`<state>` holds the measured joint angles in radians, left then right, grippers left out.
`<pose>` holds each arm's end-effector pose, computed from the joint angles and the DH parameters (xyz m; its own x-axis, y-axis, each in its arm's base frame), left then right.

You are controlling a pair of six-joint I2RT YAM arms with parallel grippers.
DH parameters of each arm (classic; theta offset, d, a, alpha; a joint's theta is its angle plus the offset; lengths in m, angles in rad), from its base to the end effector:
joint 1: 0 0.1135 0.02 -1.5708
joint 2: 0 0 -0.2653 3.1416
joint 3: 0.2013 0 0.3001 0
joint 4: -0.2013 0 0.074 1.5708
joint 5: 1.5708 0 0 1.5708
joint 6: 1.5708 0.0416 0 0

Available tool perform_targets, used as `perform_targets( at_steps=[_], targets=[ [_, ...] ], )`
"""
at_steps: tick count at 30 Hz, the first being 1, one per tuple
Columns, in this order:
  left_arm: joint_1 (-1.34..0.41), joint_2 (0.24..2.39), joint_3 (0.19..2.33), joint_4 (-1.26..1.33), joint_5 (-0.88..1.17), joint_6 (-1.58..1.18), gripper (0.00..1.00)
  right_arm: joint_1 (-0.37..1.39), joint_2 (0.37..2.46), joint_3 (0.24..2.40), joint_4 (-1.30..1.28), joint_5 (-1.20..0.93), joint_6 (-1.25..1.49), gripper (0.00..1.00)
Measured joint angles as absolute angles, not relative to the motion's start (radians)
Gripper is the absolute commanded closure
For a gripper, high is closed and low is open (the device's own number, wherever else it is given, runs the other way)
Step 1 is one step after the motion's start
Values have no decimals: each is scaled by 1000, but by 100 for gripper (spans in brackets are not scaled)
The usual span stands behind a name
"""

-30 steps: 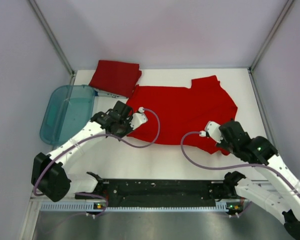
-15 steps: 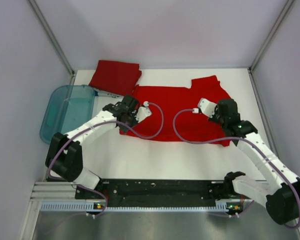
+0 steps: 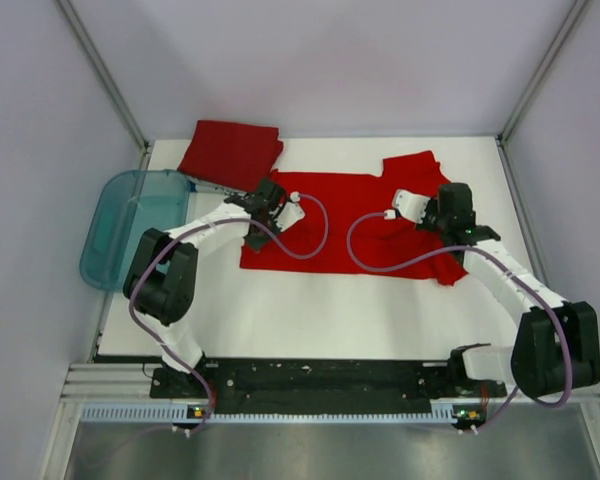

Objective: Fold and stack the t-shirts
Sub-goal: Fold the flattened tshirt in 1/3 of the way

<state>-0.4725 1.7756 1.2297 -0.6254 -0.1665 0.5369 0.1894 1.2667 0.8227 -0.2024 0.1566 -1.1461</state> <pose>0.3603 -0.1764 0.1659 -0.5047 0.8244 -0.2561 0.7559 0.5653 0.3301 0.3192 0.0546 0.2252 -0.1857 -0.9520 -0.2433 -0.5652 0.3061 -0.7661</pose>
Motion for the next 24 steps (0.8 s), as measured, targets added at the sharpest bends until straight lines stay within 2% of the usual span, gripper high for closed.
perform_targets(
  at_steps=[6,7,10,12,16,19,24],
  targets=[
    [-458,1793,1247,-614,-189,537,99,187,1297,823,-187,137,-1183,100],
    [-458,1794,1250,-609,-193,537,93,187,1301,823,-186,136,-1186,100],
    [-459,1805,1257,-598,-208,532,48,187,1308,823,-184,132,-1194,100],
    [-459,1819,1258,-580,-242,519,39,187,1310,823,-180,128,-1196,100],
    [-451,1836,1259,-544,-343,498,37,187,1311,823,-178,117,-1198,100],
    [-442,1810,1258,-525,-371,496,41,187,1321,827,-172,109,-1198,100],
    [-434,1628,1182,-510,-236,518,47,185,1404,876,-164,98,-1209,100]
  ],
)
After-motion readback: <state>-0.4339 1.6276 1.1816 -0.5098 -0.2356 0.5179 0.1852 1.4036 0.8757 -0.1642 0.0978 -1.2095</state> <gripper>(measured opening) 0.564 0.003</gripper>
